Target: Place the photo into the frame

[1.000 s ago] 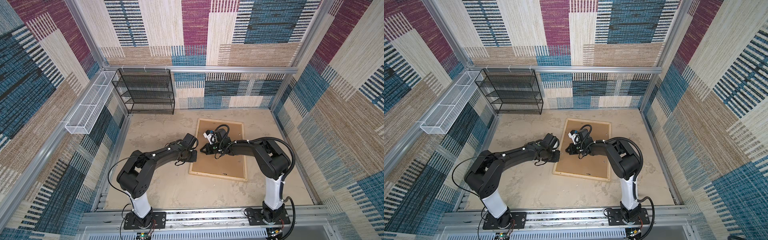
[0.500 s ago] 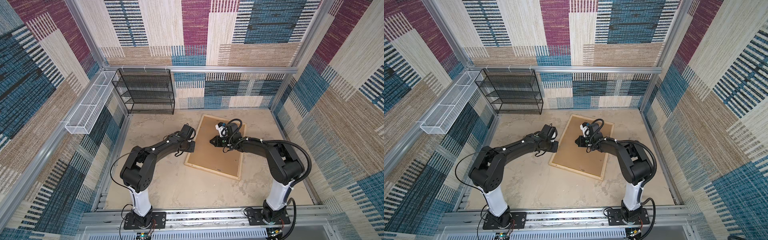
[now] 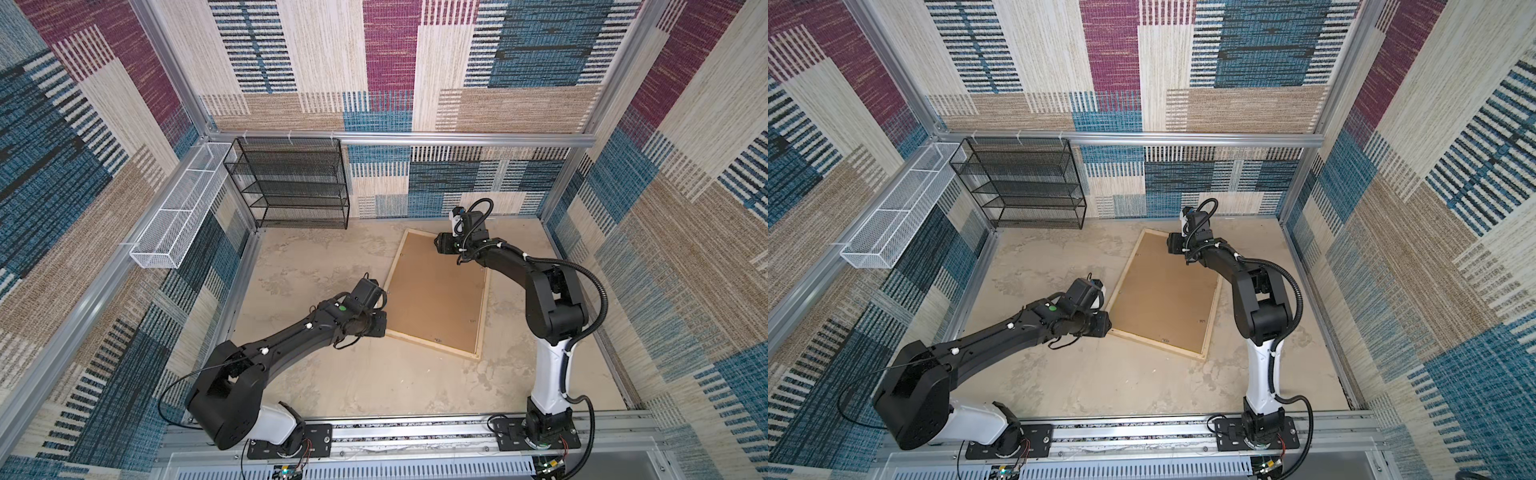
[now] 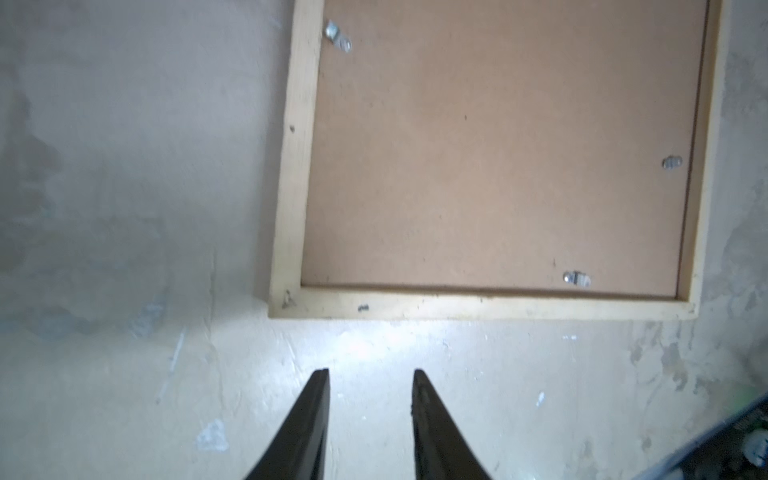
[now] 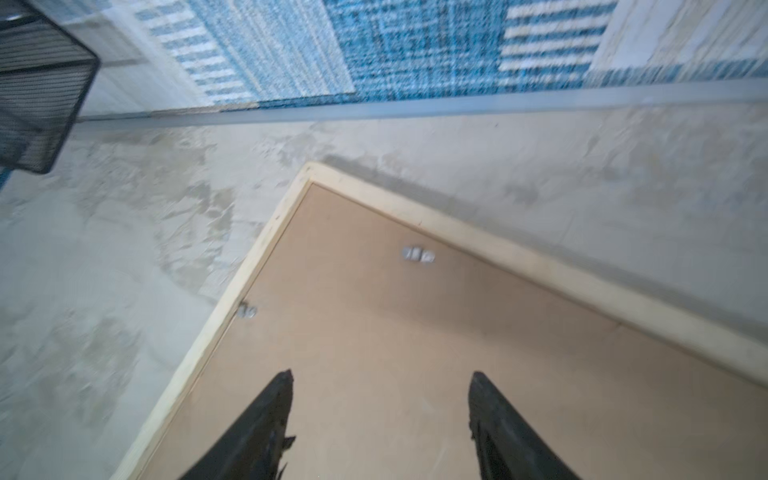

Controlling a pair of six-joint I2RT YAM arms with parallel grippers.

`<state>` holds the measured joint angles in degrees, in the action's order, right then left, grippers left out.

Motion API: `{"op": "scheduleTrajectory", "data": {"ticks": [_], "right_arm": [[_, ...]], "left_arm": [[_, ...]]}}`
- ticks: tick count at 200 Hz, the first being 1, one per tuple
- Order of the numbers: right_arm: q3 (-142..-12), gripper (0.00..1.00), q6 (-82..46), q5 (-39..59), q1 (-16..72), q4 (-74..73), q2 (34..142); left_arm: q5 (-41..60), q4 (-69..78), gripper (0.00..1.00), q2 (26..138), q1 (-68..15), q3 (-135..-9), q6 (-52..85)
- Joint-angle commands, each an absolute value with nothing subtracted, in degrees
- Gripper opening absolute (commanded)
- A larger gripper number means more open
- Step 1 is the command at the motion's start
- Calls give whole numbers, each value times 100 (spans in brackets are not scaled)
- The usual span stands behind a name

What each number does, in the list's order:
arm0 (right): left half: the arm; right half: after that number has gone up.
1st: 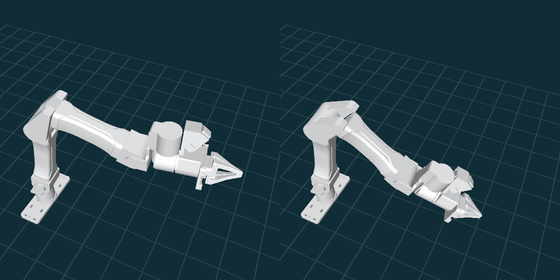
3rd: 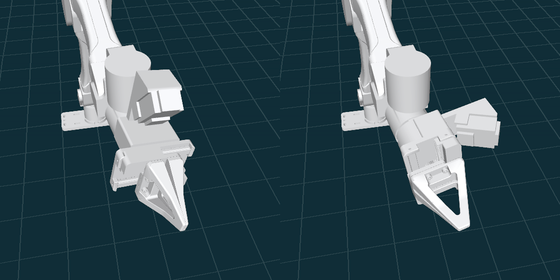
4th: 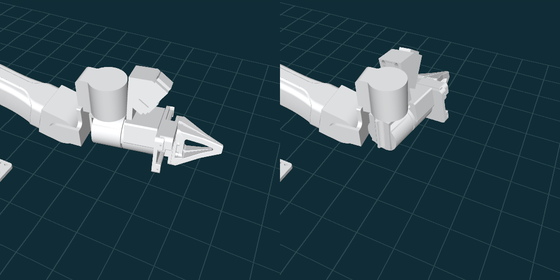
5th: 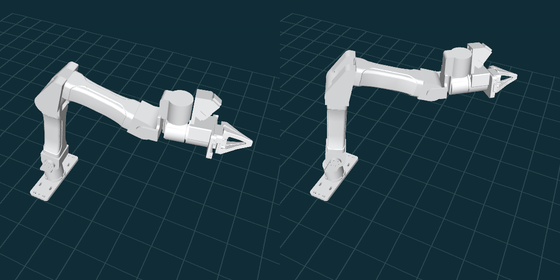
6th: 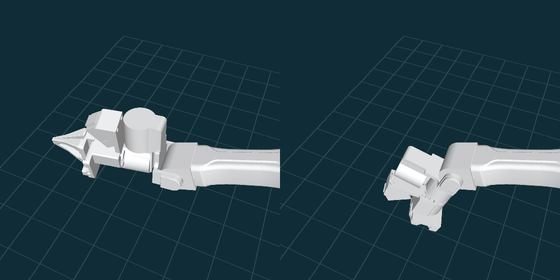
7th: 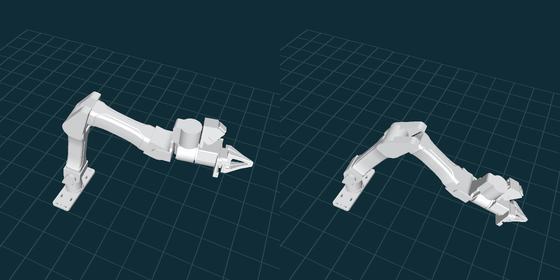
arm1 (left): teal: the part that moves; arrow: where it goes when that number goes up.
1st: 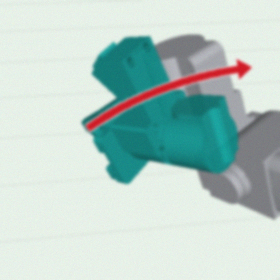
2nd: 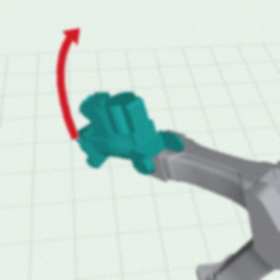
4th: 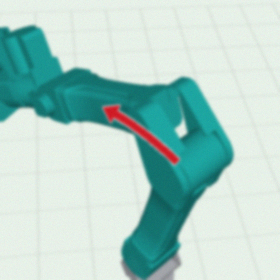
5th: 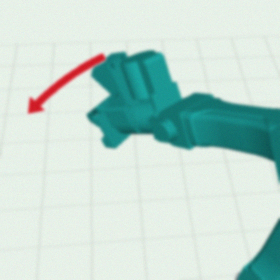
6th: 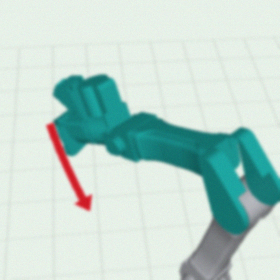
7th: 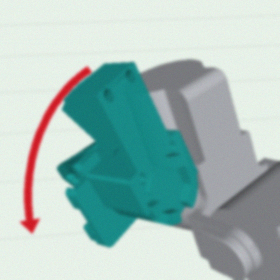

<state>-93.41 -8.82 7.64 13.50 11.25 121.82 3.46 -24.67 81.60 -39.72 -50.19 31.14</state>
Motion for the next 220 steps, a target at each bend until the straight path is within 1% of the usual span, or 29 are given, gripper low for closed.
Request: {"op": "scheduleTrajectory", "data": {"ticks": [1,16,30,61,78,125,158,181,220], "right_arm": [[-10270,73,-322,668,1146,1848,12770],[-11033,75,-265,1142,938,2203,13256],[-11689,76,-238,1392,787,2501,13671],[-13174,81,-117,2100,545,3349,14631],[-13571,82,-97,2313,453,3597,14936],[-13334,83,-14,2631,334,3523,14895],[-13154,83,22,2586,265,3704,14827],[-12635,82,-22,2515,181,3570,14555],[-11338,82,-137,2479,-4,3045,13863]], "left_arm": [[644,-2170,37,8149,-4110,-4750,3810],[820,-1916,35,8285,-4165,-4603,4000],[951,-1652,35,8388,-4190,-4499,4137],[858,-1511,35,8677,-4192,-4488,4270],[805,-1544,34,8846,-4192,-4569,4289],[802,-1500,33,9106,-4187,-4676,4411],[599,-1692,32,9230,-4160,-4811,4338],[497,-1749,32,9281,-4025,-4859,4246],[466,-1732,32,9350,-3701,-4835,4063]]}}
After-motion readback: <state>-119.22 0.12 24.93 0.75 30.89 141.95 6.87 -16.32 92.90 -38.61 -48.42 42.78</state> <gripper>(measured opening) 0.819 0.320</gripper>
